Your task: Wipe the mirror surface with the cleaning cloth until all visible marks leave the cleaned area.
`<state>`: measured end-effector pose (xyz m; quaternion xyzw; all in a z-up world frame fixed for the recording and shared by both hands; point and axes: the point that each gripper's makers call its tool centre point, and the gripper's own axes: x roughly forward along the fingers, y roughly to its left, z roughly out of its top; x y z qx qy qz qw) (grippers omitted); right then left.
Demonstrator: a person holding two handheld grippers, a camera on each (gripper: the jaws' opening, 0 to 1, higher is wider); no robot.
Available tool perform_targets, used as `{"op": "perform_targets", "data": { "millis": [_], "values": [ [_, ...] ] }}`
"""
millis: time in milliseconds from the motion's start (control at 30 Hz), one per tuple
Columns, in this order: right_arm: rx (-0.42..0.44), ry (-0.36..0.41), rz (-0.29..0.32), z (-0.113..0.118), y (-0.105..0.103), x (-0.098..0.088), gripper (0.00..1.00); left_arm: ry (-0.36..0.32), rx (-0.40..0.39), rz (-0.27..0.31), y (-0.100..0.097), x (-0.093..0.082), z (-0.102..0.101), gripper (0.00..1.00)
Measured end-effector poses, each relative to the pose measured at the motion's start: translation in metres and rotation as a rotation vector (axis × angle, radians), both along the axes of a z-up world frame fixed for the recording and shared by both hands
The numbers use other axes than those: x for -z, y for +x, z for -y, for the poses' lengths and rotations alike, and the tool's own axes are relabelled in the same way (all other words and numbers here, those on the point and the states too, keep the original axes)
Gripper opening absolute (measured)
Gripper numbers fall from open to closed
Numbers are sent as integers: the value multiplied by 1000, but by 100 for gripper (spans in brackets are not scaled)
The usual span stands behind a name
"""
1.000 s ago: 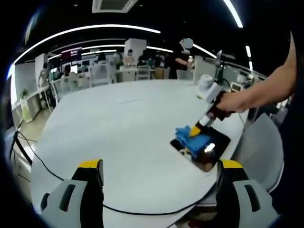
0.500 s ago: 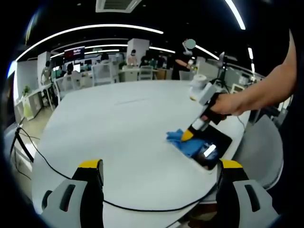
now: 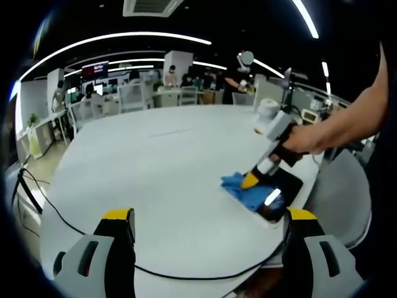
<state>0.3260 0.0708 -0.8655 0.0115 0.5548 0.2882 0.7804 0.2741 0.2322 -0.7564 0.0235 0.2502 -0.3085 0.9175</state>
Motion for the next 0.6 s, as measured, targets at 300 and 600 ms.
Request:
{"op": "perform_targets", "data": {
  "millis": [300, 600],
  "values": [
    [-21, 14, -15, -2, -18, 0, 0, 3, -4, 0, 1, 1, 2, 100],
    [-58, 12, -10, -4, -29, 0, 0, 4, -3, 3, -1, 1, 4, 100]
  ]
}}
